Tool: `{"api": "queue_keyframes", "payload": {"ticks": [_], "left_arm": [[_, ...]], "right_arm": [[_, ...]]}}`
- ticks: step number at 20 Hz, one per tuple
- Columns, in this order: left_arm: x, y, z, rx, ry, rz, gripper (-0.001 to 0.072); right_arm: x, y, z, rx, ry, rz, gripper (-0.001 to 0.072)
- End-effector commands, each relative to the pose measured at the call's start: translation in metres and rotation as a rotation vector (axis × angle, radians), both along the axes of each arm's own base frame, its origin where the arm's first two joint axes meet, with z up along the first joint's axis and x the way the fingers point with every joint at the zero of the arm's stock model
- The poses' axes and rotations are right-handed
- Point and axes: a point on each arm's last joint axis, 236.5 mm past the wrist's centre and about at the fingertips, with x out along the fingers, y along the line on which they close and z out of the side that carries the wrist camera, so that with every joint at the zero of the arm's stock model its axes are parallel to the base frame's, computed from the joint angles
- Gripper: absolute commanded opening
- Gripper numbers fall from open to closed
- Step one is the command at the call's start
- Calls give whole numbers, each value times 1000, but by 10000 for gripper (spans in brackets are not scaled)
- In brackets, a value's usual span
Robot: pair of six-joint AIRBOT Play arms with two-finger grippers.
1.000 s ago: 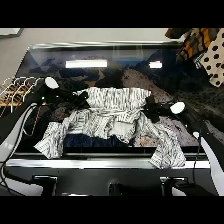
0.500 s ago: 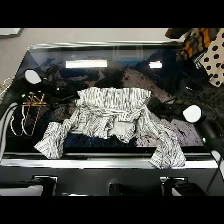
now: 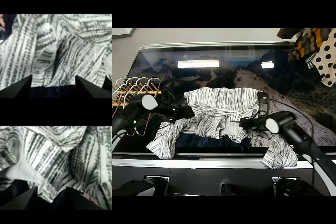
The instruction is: Fold the clothes and pants, and hang the long-sleeved shirts on hangers.
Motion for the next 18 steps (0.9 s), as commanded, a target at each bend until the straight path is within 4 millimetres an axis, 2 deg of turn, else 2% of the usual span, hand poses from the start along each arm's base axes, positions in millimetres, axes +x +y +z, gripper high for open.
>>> {"api": "queue_keyframes", "payload": {"ticks": [1,3,4,5,6,9,11,15,18], "left_arm": [[-7,-22,-2,-1,-42,-50,614],[-7,-35,0,-10,-73,-75,614],[-6,-42,2,-15,-94,-87,613],[-5,-52,3,-22,-115,-102,613],[-5,-61,4,-30,-135,-119,613],[-14,-98,7,-46,-198,-199,613],[-30,-117,-4,28,-232,-324,613],[-53,-135,-35,177,-254,-466,613],[-62,-140,-54,210,-228,-508,613]], "right_arm": [[12,-3,-24,-72,-6,-8,433],[20,-2,-30,-67,-16,-37,419],[22,-1,-34,-62,-11,-51,314],[23,0,-36,-60,-9,-58,129],[24,0,-35,-57,-12,-59,33],[14,-6,-34,-66,31,-97,32],[2,-12,-38,-90,85,-111,33],[-5,-9,-39,-73,116,-119,33],[-7,-5,-39,-57,127,-124,33]]}}
